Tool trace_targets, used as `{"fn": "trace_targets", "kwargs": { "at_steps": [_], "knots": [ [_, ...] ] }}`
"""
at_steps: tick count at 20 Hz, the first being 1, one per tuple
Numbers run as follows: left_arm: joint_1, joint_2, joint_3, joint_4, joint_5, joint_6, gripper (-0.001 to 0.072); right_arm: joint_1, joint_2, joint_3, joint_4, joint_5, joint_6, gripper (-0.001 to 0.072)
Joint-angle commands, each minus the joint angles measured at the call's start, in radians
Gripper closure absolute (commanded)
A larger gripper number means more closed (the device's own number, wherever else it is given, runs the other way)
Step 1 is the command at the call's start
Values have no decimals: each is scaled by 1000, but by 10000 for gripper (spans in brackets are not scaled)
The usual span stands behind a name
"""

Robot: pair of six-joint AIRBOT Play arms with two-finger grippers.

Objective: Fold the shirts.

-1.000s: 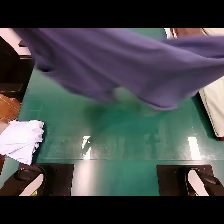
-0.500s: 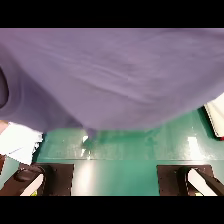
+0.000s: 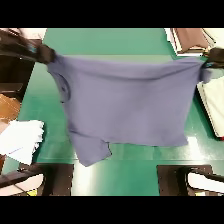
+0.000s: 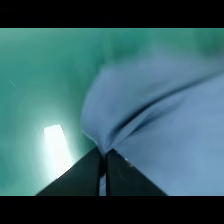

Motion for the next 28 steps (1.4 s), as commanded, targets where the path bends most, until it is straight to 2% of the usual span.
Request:
{"fn": "trace_targets", "kwargs": {
  "at_steps": [1,2,3,4,5,8,10,12,15,18,22,24,28],
  "knots": [
    [2,-222,-54,-16,50,-3,681,53,-172,-44,-28,-85,4,694],
    [2,-252,-54,-16,56,-3,679,53,-206,-41,-27,-101,4,693],
    [2,-271,-54,-15,64,-3,500,53,-239,-29,-27,-103,1,666],
    [2,-274,-54,-15,72,-3,193,51,-267,-11,-27,-100,-16,436],
    [2,-270,-49,-11,73,-3,164,44,-283,6,-25,-92,-29,308],
    [13,-227,-11,42,-27,-1,168,-10,-290,44,165,-24,-123,308],
    [57,-163,-27,5,-88,-1,168,-66,-246,-9,296,7,-146,309],
    [112,-68,-129,-44,-101,7,167,-115,-162,-135,347,-10,-173,310],
    [188,89,-393,-102,-93,6,167,-177,-19,-356,401,-37,-210,311],
    [227,206,-666,-234,-27,6,167,-214,107,-549,462,-101,-236,311],
    [223,229,-921,-401,68,22,168,-216,204,-676,468,-154,-242,311],
    [203,229,-996,-477,129,61,168,-216,222,-693,467,-154,-242,311],
    [99,229,-1032,-493,243,57,168,-216,222,-692,467,-154,-242,311]
  ]
}}
